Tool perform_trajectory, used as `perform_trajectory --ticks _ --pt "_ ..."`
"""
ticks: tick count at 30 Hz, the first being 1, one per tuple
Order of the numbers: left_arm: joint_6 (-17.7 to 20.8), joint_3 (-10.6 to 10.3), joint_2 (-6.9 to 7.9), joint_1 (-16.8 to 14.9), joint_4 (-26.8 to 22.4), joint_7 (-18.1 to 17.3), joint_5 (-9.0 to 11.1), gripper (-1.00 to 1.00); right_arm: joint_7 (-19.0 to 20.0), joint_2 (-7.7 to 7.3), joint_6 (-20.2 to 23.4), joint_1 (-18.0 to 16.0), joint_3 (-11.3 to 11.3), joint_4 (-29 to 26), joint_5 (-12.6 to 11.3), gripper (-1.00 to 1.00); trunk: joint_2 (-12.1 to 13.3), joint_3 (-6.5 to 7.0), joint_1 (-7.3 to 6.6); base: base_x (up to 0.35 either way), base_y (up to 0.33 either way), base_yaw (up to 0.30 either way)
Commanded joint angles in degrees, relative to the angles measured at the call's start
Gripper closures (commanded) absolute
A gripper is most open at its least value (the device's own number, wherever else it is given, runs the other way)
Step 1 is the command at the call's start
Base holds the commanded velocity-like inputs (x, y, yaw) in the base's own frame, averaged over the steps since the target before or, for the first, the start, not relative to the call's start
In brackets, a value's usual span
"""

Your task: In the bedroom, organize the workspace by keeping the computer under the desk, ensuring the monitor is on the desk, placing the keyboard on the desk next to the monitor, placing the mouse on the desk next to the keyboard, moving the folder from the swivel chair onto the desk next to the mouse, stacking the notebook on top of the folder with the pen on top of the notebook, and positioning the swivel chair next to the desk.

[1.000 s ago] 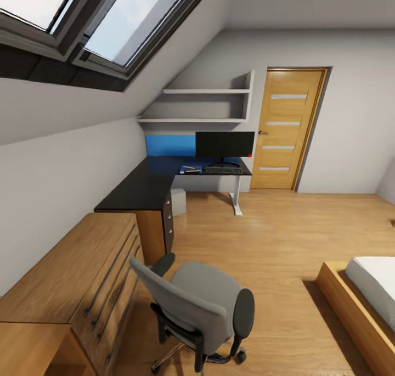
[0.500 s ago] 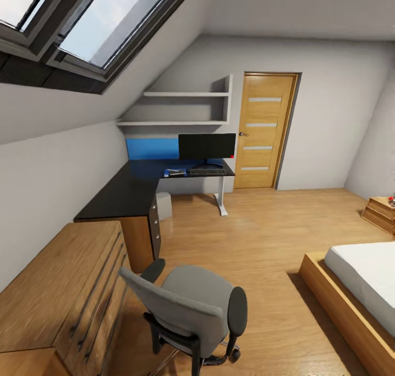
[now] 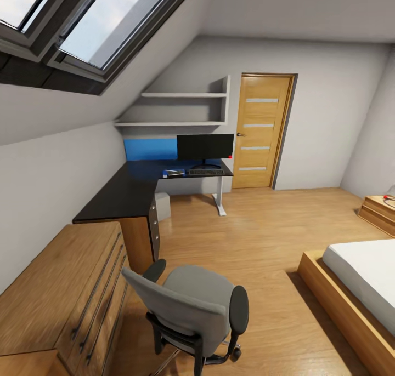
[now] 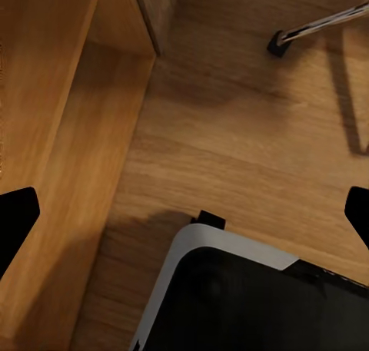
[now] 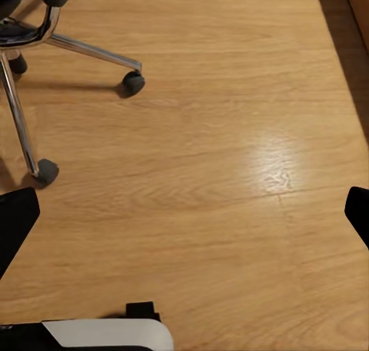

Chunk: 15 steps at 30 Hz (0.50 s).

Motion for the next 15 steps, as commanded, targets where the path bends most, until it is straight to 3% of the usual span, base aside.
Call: perform_trajectory --ticks 1,5,15 --pt "-0.1 -0.44 0.01 0.0 -0.07 0.45 0.06 -1.0 -0.39 0.07 -0.06 -0.03 0.49 0.04 -0.03 -1.0 -0.07 -0.06 0.02 -0.001 0.005 -0.003" --pt "-0.14 -0.35 -0.01 -0.02 -0.12 0.53 0.15 -1.0 -0.36 0.12 -0.1 -0.03 0.54 -0.05 0.08 -1.0 -0.07 -0.06 0.02 -0.001 0.003 -0.002" --pt "-0.18 -0.28 0.02 -0.04 -0.15 0.68 0.19 -1.0 -0.4 0.32 -0.2 -0.03 0.55 -1.21 0.36 -1.0 -4.08 -1.85 2.22 0.0 0.0 0.0"
